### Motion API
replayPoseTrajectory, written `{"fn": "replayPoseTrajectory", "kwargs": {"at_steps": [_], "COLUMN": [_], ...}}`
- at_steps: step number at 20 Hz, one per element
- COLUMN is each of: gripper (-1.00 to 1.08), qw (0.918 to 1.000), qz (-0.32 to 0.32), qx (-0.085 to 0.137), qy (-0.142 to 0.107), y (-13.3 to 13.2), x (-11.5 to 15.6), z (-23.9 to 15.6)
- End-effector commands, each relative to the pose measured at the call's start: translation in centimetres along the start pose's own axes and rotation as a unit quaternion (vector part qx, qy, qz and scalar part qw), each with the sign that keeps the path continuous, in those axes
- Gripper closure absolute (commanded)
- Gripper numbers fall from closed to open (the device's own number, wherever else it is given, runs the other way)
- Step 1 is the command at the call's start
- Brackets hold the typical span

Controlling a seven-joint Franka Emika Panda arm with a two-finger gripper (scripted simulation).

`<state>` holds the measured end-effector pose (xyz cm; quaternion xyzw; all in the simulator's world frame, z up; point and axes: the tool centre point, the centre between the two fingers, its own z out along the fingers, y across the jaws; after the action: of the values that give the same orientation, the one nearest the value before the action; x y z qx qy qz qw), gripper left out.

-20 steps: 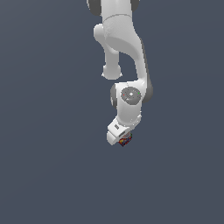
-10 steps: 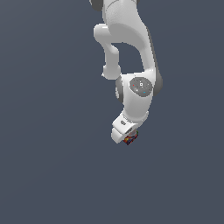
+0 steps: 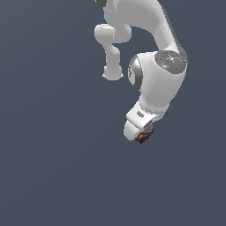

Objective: Pick up the object and move it to a goal position.

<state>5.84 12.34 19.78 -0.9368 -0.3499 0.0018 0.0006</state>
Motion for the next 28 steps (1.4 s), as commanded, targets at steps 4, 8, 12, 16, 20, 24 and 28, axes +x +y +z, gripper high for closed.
{"fn": "replayPoseTrajectory", "kwargs": {"at_steps": [4, 8, 12, 16, 20, 24, 28], "gripper": [1.08, 1.08, 1.08, 1.08, 1.08, 1.08, 1.08], "qw": [1.0000, 1.0000, 1.0000, 1.0000, 1.0000, 1.0000, 1.0000], "qz": [0.000, 0.000, 0.000, 0.000, 0.000, 0.000, 0.000], "qx": [-0.001, -0.001, -0.001, -0.001, -0.001, -0.001, -0.001], "qy": [0.002, 0.002, 0.002, 0.002, 0.002, 0.001, 0.001], "y": [-0.7, -1.1, -1.3, -1.6, -1.7, -1.8, -1.8], "x": [2.5, 3.9, 5.2, 6.2, 6.9, 7.5, 7.8], "z": [-5.1, -8.0, -10.4, -12.3, -13.6, -14.5, -15.0]}}
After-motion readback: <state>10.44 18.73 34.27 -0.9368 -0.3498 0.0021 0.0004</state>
